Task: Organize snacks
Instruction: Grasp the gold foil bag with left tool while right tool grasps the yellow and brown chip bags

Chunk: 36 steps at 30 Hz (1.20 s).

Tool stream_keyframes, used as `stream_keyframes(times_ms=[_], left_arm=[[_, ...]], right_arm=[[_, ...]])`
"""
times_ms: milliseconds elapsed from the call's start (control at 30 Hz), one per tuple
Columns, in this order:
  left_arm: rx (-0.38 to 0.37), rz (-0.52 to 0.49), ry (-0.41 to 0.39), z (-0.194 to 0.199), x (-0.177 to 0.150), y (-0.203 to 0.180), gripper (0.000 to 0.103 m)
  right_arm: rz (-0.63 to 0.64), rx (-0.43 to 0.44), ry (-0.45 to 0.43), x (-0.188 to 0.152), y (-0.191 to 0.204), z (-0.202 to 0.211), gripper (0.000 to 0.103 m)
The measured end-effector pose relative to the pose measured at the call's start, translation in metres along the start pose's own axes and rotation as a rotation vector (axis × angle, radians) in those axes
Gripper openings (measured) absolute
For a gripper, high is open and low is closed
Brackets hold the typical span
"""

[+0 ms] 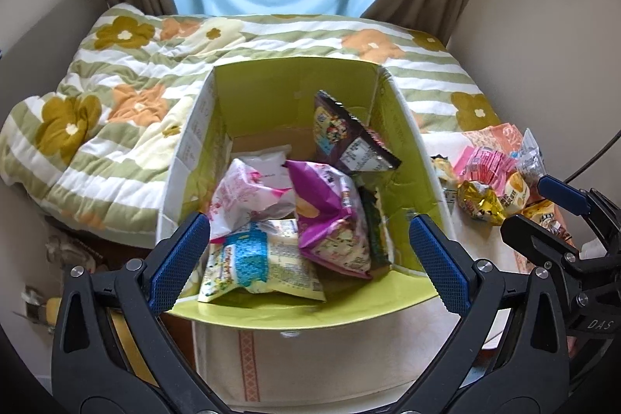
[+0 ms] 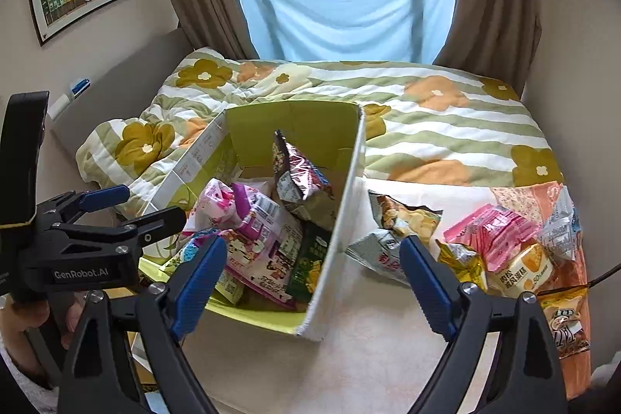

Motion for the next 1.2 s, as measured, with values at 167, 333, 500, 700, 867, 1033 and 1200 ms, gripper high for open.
stream_keyframes(times_ms=[167,333,500,700,867,1033,1200], left_arm=[[-0.04,-0.037,0.0,0.001,-0.004,-0.064,0.102],[-0.067,-0.083,0.01,-0.008,-0.012,-0.133,0.102],[-0.103,-0.086,0.042,-0.029,-0.021,-0.191,0.102],[-0.118,-0.058,0.059,-0.062,-0.024,-0.235,0.102],[-0.115,-0.046,0.116,-0.103,-0.018,-0.253,0.102],[-0.135,-0.051,0.18,-0.149,-0.011,-0.261,0.102],[-0.135,-0.056,0.217,-0.188,-0.011,-0.27,0.095]], right_arm=[[-0.031,-0.03,-0.012,-0.018,-0.051,0.026,0.089],[-0.073,-0.059,-0.006,-0.037,-0.106,0.044,0.088],[-0.086,-0.092,0.021,-0.055,-0.154,0.055,0.089],[-0.073,-0.15,0.051,-0.074,-0.205,0.049,0.089],[-0.102,-0.19,0.07,-0.089,-0.237,0.028,0.089],[-0.098,-0.264,0.101,-0.1,-0.25,-0.001,0.089],[-0.096,-0.324,0.123,-0.113,-0.259,-0.027,0.088]])
Point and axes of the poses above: each gripper's, at about its wrist camera, not at the fingertips, and z roughly against the way its jaws point, y to its left, x to its top, the point moved 2 cm from there along -z, roughly the way its jaws point, and after that the axes turned 8 degrees about y, right-handed, at the moved point
